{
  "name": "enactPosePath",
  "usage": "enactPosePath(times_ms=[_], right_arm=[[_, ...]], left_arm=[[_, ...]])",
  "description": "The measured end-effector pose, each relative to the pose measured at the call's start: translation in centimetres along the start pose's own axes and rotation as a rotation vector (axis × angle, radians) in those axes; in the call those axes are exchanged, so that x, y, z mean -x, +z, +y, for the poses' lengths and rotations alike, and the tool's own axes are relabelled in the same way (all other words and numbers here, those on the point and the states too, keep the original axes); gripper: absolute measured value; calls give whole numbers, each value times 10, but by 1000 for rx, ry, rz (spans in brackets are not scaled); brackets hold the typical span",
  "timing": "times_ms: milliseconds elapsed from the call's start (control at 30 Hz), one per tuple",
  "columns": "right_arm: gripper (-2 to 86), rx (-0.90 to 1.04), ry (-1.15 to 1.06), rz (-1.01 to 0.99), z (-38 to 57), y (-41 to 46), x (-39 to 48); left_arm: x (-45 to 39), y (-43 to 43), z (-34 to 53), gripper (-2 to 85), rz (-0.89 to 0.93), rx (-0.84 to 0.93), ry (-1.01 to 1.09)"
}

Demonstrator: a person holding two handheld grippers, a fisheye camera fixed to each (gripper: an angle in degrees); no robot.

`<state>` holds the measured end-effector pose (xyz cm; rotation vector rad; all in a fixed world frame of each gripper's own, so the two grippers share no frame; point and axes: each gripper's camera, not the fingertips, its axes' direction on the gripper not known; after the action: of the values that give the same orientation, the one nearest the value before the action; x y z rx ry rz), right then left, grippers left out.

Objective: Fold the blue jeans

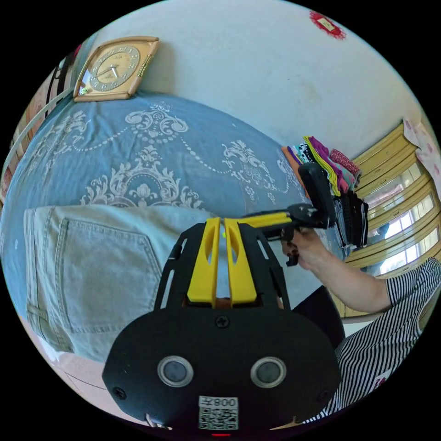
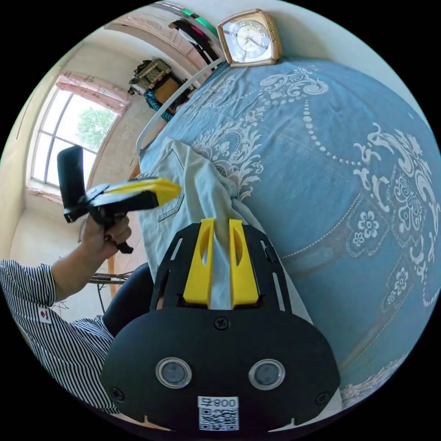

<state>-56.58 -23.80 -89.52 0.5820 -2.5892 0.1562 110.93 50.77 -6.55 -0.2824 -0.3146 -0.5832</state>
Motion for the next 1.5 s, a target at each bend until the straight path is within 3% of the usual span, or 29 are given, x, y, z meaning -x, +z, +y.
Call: enactPosePath(times_ms=[167, 533, 700, 867, 1100, 1233, 1500], right_arm=[[37, -57, -38, -28, -22, 9, 31], [26, -55, -38, 18, -91, 19, 60], [24, -60, -26, 25, -117, 15, 67], [21, -90, -20, -6, -141, -2, 69], [13, -244, 5, 7, -152, -65, 77], [7, -316, -5, 38, -163, -94, 81], [1, -147, 78, 179, -230, -68, 54]], left_arm=[[47, 44, 1, 33, 0, 15, 50], [111, 145, -2, 84, -214, 130, 192], [154, 218, -14, 58, -244, 288, 222], [187, 233, -10, 36, -213, 181, 175], [250, 249, -4, 28, -29, -42, 3], [276, 286, -7, 26, -13, -46, -44], [328, 382, -15, 21, -53, 33, -85]])
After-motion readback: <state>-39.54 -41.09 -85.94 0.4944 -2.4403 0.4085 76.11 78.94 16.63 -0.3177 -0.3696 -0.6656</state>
